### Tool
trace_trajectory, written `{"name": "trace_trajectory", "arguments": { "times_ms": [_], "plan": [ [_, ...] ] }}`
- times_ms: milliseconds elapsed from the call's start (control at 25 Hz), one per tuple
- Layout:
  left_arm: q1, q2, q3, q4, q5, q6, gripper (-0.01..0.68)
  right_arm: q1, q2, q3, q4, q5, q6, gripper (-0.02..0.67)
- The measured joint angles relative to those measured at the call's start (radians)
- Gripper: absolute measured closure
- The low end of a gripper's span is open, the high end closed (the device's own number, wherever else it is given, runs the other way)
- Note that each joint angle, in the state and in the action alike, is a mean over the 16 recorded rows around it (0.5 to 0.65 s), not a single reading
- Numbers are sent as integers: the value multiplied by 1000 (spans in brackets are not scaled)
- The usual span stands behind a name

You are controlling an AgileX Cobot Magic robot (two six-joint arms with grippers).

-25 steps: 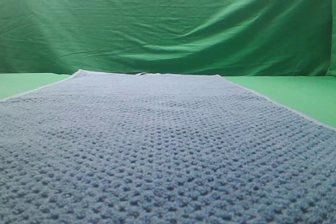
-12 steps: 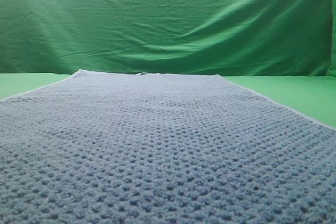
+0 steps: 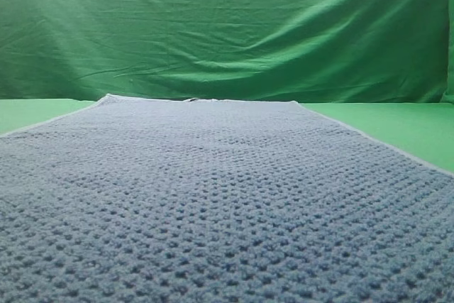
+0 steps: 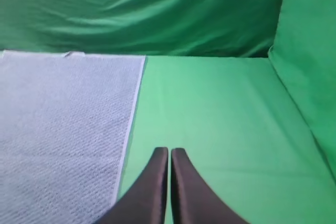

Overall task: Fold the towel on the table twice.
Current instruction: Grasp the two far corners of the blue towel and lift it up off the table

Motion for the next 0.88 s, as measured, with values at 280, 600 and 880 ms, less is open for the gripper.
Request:
{"name": "trace_trajectory", "arguments": {
  "times_ms": [280, 600, 880],
  "plan": [
    [-37, 285, -131, 50, 61, -6, 673, 59, 224, -119, -36, 136, 26, 649],
    [-48, 566, -251, 63, 79, -6, 673, 92, 488, -254, -38, 242, 67, 649],
    [-80, 755, -353, 89, 90, 0, 673, 138, 747, -384, -34, 282, 94, 649]
  ]
}}
